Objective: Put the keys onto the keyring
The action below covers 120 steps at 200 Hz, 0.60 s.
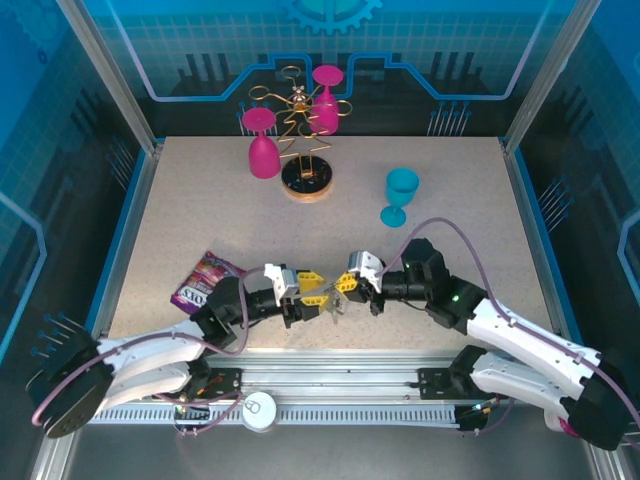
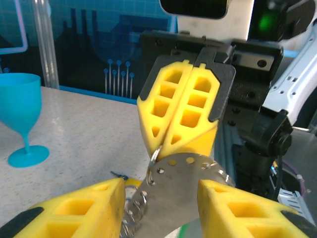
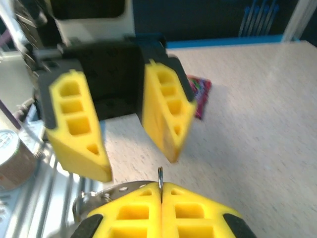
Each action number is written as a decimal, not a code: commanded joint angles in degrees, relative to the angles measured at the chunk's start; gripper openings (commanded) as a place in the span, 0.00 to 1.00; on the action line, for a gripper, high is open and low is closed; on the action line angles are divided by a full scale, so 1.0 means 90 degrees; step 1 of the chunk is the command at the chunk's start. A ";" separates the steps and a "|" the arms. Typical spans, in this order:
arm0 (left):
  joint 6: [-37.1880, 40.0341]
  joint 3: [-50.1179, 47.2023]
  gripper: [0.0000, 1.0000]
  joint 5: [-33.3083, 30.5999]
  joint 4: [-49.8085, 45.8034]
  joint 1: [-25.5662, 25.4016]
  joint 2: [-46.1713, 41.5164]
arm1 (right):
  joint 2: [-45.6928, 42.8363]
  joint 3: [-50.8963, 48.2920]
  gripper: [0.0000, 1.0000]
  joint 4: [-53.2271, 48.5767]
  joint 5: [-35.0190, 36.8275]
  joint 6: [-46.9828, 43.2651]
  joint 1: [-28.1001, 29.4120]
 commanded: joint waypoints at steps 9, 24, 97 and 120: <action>0.0981 0.0620 0.43 -0.0547 -0.2387 -0.0014 -0.0743 | 0.0519 0.1352 0.00 -0.2818 0.1316 -0.1053 0.0258; 0.1199 0.0804 0.43 -0.0605 -0.2920 -0.0014 -0.0879 | 0.0853 0.1875 0.00 -0.3469 0.1754 -0.1307 0.0491; 0.1536 0.1448 0.40 -0.0312 -0.3604 -0.0010 -0.0550 | 0.1530 0.2977 0.00 -0.4458 0.2030 -0.1981 0.1069; 0.1593 0.1518 0.38 -0.0147 -0.3557 -0.0007 -0.0371 | 0.1565 0.3008 0.00 -0.4393 0.1902 -0.2042 0.1082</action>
